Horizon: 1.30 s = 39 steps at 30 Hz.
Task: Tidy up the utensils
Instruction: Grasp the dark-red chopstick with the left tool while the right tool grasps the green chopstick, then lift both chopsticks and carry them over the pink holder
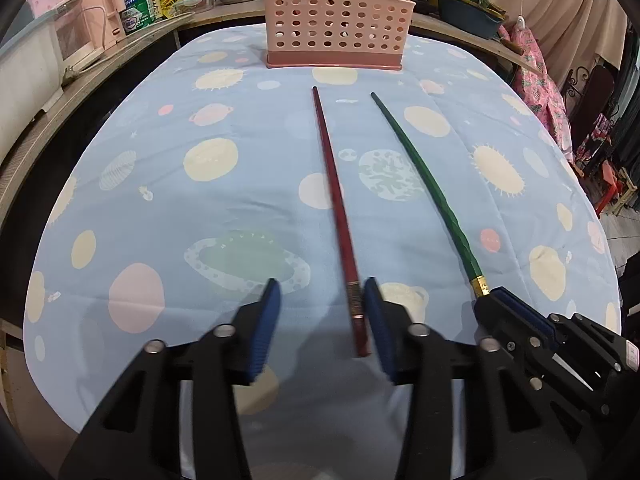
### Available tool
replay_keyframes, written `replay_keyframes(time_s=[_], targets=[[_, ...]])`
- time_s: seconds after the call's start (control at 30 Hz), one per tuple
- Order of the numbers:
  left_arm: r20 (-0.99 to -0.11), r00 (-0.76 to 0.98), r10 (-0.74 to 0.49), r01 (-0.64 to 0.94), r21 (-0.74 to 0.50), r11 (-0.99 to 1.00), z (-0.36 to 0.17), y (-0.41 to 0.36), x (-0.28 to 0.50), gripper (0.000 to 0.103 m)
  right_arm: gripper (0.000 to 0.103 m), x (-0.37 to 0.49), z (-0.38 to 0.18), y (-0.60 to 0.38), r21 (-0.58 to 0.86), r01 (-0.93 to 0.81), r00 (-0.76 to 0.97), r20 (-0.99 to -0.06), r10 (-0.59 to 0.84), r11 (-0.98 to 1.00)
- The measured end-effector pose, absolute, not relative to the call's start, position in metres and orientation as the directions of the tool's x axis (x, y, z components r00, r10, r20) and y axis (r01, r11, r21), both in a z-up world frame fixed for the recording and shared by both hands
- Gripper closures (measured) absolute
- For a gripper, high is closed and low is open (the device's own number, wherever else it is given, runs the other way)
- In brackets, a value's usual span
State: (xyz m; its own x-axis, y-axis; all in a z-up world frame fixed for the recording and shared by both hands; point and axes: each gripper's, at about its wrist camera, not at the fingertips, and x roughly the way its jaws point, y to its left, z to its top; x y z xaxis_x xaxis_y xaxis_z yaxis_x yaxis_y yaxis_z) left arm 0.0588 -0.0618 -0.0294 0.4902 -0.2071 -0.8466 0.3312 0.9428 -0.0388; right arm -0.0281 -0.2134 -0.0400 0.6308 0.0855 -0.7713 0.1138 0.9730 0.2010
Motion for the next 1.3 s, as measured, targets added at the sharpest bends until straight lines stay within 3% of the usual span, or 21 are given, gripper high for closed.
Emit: replay_keyframes(time_s=[0.07,0.1,0.17,0.77,1.3], targets=[[-0.848,0.484,-0.213,0.330,-0.049,0.943,-0.029,-0.059,0.059,0.081,0.096,-0.029,-0.040,-0.213,0.203,0.113,0.631,-0.771,0.087,0.973],[-0.850,0.480,-0.216,0.329,-0.054,0.943,-0.029,-0.058,0.060,0.091,0.096,-0.029,-0.040,-0.213,0.203,0.113,0.631,-0.771,0.087,0.973],[-0.852,0.472,-0.225,0.328,-0.068,0.942,-0.029,-0.056,0.060,0.096,0.096,-0.029,-0.040,-0.212,0.204,0.112,0.632,-0.770,0.089,0.972],[-0.802,0.532,-0.273,0.318,-0.110,0.942,0.030,-0.039,0.054,0.096,0.096,-0.032,0.021,-0.218,0.240,0.092,0.724,-0.682,0.101,0.966],[-0.642,0.672,-0.369,0.319,-0.198,0.927,0.145,-0.023,0.095,0.096,0.096,0.009,0.128,-0.253,0.265,0.065,0.866,-0.493,0.077,0.962]])
